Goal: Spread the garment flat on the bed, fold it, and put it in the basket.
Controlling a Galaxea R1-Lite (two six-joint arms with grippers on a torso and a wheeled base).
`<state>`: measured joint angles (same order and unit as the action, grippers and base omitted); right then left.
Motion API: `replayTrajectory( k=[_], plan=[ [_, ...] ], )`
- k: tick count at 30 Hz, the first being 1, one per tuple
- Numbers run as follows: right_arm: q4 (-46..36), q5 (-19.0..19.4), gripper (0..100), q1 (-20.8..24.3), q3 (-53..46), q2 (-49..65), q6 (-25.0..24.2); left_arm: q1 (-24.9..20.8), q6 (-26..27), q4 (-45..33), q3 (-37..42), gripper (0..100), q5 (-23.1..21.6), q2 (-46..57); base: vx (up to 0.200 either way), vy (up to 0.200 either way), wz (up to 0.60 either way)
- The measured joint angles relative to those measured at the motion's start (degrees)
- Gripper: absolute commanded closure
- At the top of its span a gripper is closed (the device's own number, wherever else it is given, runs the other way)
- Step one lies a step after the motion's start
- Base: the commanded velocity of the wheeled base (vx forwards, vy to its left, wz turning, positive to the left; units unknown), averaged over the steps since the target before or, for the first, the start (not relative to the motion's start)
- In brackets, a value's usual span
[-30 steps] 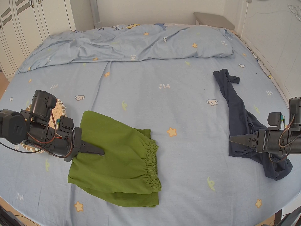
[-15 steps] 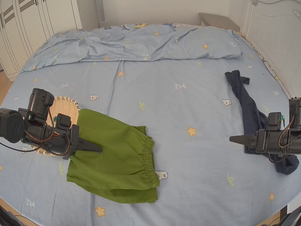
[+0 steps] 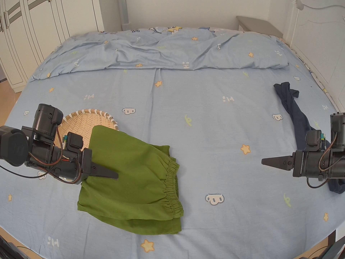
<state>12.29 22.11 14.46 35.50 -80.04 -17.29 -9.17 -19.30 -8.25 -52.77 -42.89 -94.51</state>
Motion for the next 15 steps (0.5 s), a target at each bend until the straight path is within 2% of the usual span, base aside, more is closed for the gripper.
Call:
replayTrajectory(
  k=[4,10,15],
  plan=[
    [0.0,0.0,0,0.32,-0.2,0.37,0.0,-2.35,4.88,-0.67,0.32,100,0.99,0.39,0.0,0.0,0.0],
    [0.0,-0.04,0,0.69,-0.37,0.88,0.0,-9.55,9.64,-2.83,-2.54,100,8.48,0.88,0.0,0.0,0.0],
    [0.05,-0.11,0,0.91,-0.46,1.11,0.0,-12.43,16.35,-4.99,-7.5,100,9.56,1.29,0.0,0.0,0.0]
  ],
)
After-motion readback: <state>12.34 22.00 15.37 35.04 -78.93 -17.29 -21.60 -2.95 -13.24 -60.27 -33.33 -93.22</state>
